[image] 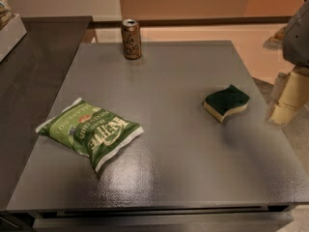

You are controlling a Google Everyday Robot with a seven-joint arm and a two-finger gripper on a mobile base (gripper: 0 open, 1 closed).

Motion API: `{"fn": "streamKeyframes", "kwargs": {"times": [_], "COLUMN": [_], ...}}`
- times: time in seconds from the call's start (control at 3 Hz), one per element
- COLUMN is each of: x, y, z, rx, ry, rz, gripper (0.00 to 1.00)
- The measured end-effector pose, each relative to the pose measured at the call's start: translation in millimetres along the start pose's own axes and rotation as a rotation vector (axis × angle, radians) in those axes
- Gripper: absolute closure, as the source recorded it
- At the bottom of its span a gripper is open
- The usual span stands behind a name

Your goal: Move sponge near orange can

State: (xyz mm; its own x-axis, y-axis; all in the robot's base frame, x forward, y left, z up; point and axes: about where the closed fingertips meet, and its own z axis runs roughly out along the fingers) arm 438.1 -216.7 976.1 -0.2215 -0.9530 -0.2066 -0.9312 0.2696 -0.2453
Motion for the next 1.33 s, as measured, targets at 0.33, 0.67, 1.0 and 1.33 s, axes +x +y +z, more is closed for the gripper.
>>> {"fn": "streamKeyframes", "kwargs": {"times": [0.33, 0.67, 1.0, 1.33], "x": [0, -14, -22, -19], "y": [-1, -15, -42, -68], "z": [0, 13, 36, 58], "rx": [0.002, -0.008, -0.040, -0.074], "ry": [0.000, 0.007, 0.020, 0.023], "rz": [0.001, 0.002, -0.039, -0.091], "gripper": [0.00, 0.00, 0.00, 0.00]}}
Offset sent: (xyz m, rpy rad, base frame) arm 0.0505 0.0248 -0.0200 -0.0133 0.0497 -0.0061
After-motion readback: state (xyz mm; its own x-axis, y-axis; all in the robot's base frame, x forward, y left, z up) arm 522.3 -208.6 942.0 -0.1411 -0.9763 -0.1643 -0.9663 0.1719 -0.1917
